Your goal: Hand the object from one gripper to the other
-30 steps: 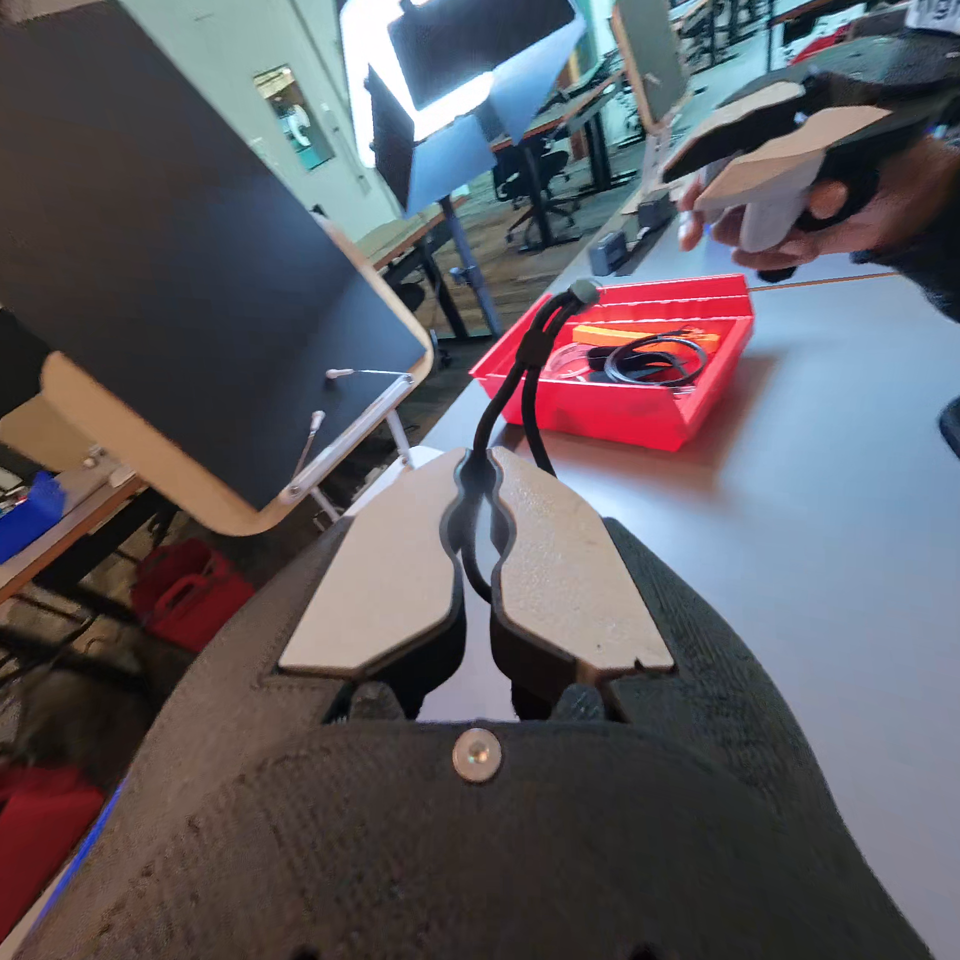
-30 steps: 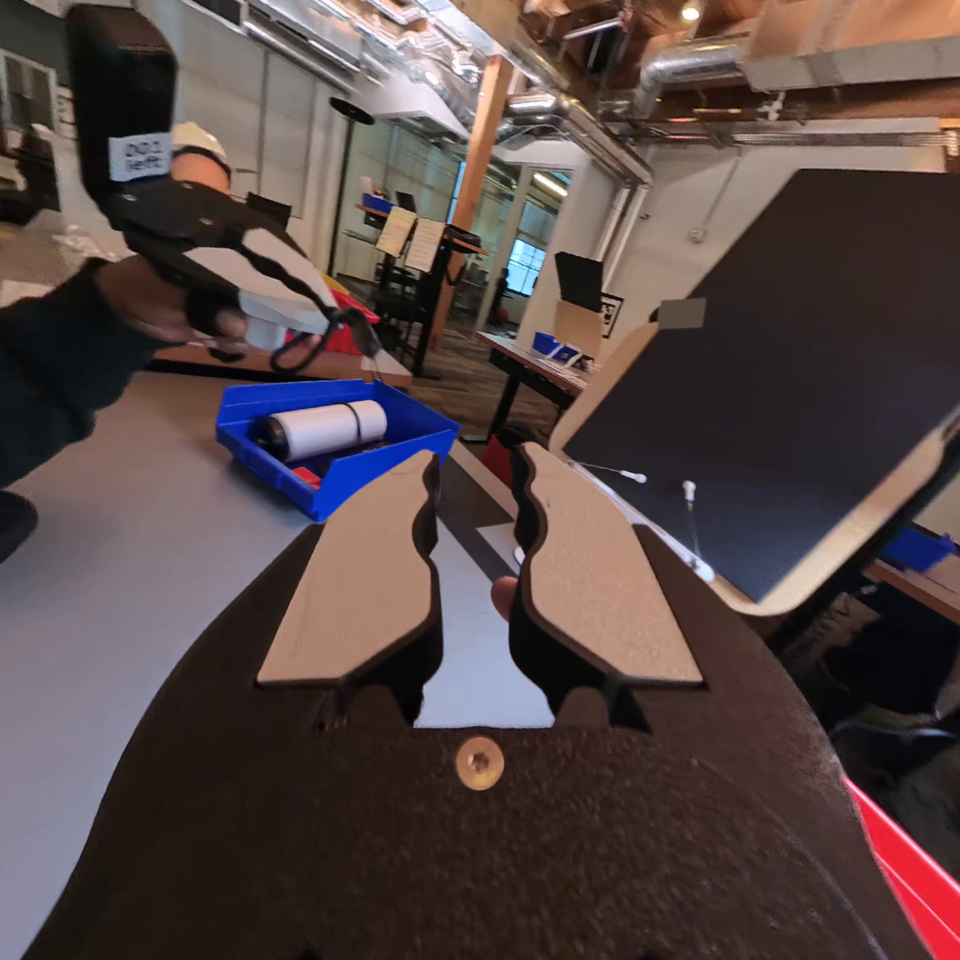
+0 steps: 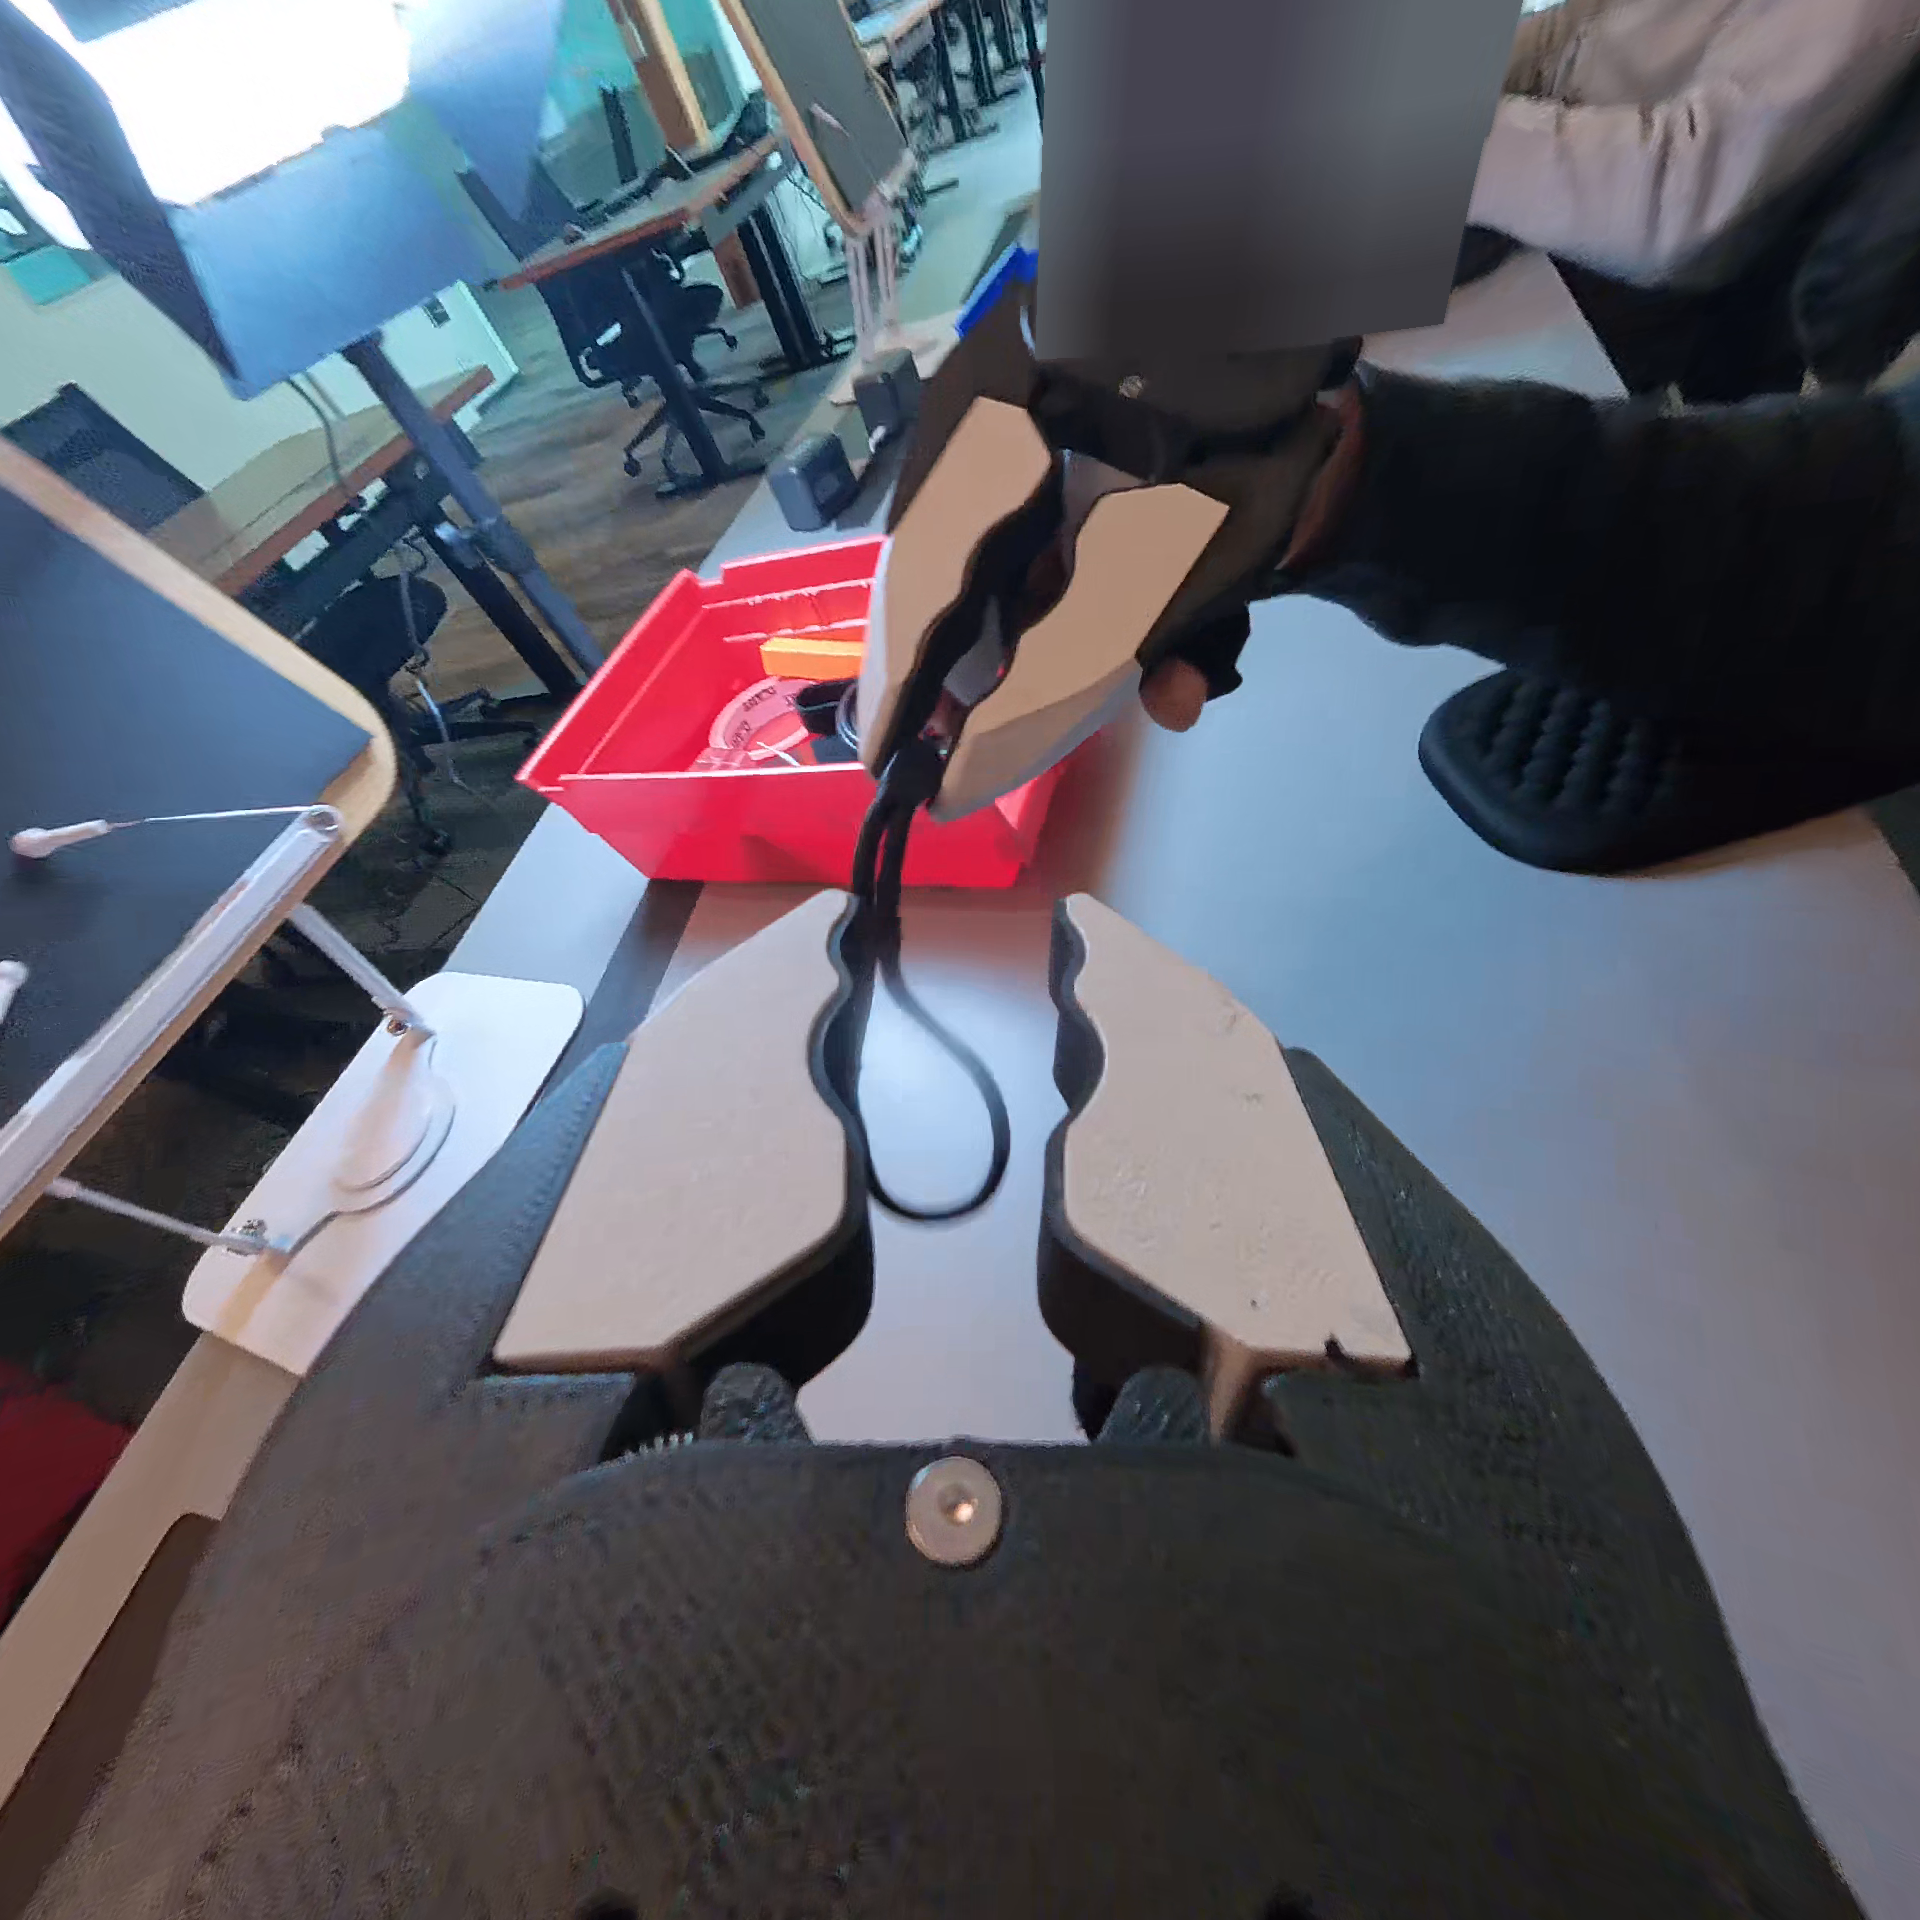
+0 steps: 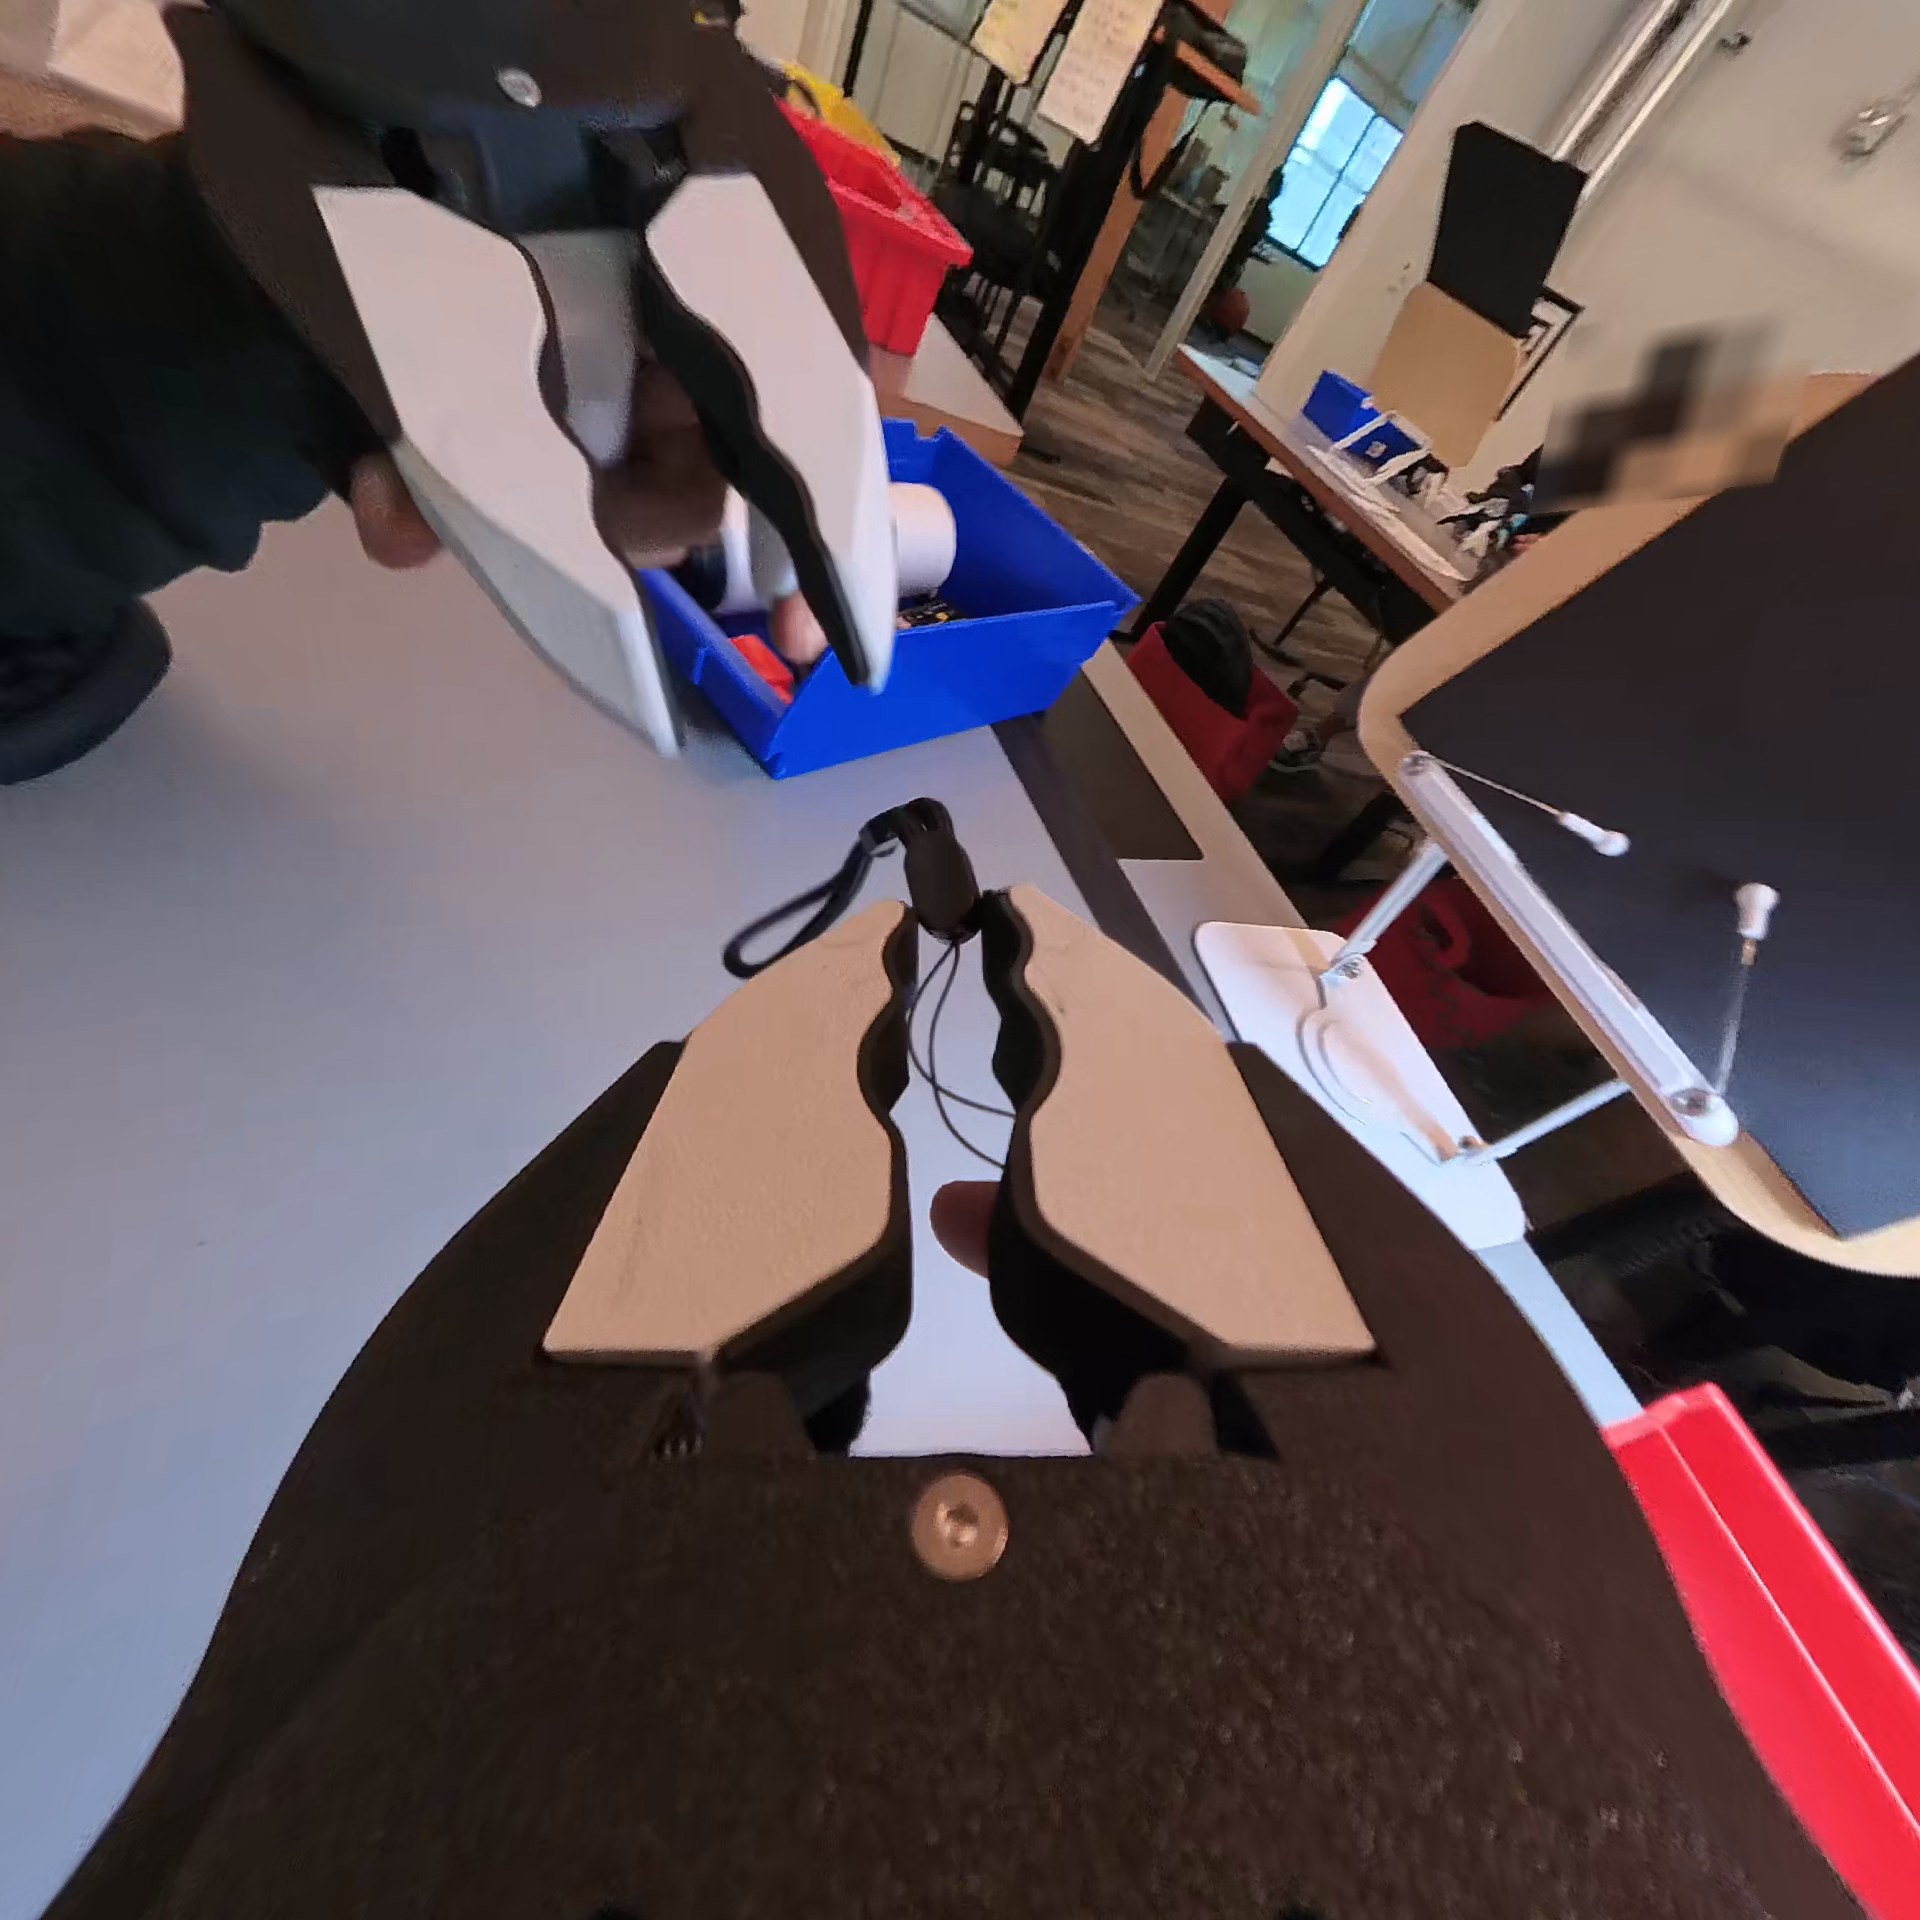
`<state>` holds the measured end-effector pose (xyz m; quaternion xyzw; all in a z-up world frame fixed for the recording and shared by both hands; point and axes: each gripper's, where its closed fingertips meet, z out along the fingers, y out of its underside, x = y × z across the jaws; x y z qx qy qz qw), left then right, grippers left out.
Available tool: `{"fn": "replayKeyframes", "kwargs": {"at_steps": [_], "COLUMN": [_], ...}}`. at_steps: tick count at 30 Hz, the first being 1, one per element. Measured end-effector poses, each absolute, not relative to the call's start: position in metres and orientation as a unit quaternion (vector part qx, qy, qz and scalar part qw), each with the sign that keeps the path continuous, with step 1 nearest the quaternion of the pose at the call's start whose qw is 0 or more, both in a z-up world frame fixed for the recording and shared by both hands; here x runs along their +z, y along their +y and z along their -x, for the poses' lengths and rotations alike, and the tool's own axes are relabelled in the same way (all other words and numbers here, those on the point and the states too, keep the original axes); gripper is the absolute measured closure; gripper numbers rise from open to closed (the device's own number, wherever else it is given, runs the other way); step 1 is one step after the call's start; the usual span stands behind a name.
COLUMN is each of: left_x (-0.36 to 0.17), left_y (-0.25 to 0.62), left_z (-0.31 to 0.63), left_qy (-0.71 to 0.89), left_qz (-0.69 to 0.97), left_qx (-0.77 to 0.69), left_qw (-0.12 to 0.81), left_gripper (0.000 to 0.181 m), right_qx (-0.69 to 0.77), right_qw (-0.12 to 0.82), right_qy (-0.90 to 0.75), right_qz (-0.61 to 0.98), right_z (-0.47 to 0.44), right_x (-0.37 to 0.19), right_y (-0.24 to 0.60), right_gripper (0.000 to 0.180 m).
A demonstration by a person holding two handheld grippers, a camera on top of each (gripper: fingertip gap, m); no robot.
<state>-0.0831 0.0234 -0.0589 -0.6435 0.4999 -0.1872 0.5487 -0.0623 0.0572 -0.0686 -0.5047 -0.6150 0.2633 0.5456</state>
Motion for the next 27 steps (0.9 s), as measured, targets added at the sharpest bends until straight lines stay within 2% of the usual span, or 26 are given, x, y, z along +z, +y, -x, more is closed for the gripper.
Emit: {"fn": "replayKeyframes", "kwargs": {"at_steps": [1, 5, 8, 11, 13, 14, 16, 27], "left_x": [-0.066, -0.082, -0.066, -0.038, -0.025, -0.022, -0.029, -0.055], "left_y": [0.026, 0.038, 0.033, 0.035, 0.038, 0.041, 0.049, 0.067], "left_z": [0.078, 0.077, 0.077, 0.087, 0.097, 0.102, 0.109, 0.115], "left_qy": [0.507, 0.518, 0.498, 0.443, 0.404, 0.389, 0.368, 0.365], "left_qz": [0.645, 0.653, 0.643, 0.624, 0.615, 0.613, 0.627, 0.657], "left_qx": [-0.174, -0.108, -0.154, -0.216, -0.261, -0.282, -0.308, -0.277], "left_qw": [0.545, 0.541, 0.561, 0.607, 0.625, 0.627, 0.614, 0.599], "left_gripper": [0.149, 0.181, 0.181, 0.181, 0.181, 0.181, 0.181, 0.181], "right_qx": [0.261, 0.276, 0.292, 0.359, 0.414, 0.436, 0.452, 0.353], "right_qw": [0.542, 0.532, 0.562, 0.594, 0.599, 0.602, 0.599, 0.583], "right_qy": [-0.622, -0.631, -0.599, -0.526, -0.482, -0.460, -0.440, -0.492], "right_qz": [0.501, 0.493, 0.491, 0.490, 0.488, 0.485, 0.493, 0.542], "right_z": [0.066, 0.073, 0.069, 0.052, 0.039, 0.034, 0.029, 0.034], "right_x": [-0.072, -0.075, -0.058, -0.024, -0.007, -0.003, -0.005, -0.039], "right_y": [0.054, 0.042, 0.048, 0.058, 0.064, 0.068, 0.078, 0.095], "right_gripper": [0.168, 0.168, 0.168, 0.153, 0.153, 0.161, 0.170, 0.168]}}
